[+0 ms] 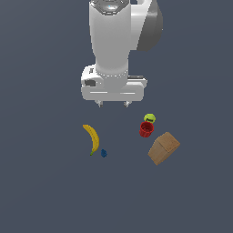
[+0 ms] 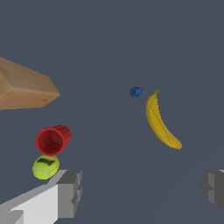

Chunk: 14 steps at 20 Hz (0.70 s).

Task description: Pick up a designated object from a clutter of objects.

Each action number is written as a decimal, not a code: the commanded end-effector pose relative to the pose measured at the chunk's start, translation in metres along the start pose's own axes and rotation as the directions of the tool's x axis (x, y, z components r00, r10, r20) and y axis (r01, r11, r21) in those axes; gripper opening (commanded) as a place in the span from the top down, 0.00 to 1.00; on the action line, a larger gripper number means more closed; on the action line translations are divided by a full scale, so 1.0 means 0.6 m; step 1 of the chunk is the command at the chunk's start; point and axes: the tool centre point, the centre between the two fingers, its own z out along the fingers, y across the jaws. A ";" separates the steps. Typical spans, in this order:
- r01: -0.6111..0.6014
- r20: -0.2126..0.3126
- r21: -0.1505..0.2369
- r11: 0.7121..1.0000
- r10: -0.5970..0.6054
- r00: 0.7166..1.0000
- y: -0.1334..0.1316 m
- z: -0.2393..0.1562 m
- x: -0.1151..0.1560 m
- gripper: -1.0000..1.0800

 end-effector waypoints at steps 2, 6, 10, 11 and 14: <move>0.000 0.000 0.000 1.000 0.000 1.000 0.001 0.000 0.000 0.04; 0.013 -0.008 -0.011 1.000 -0.013 1.000 0.011 -0.002 0.003 0.04; 0.027 -0.016 -0.023 0.999 -0.028 0.999 0.023 -0.007 0.006 0.04; 0.028 -0.016 -0.024 0.999 -0.029 0.999 0.024 -0.007 0.006 0.04; 0.027 -0.016 -0.023 0.999 -0.027 1.000 0.022 -0.005 0.006 0.04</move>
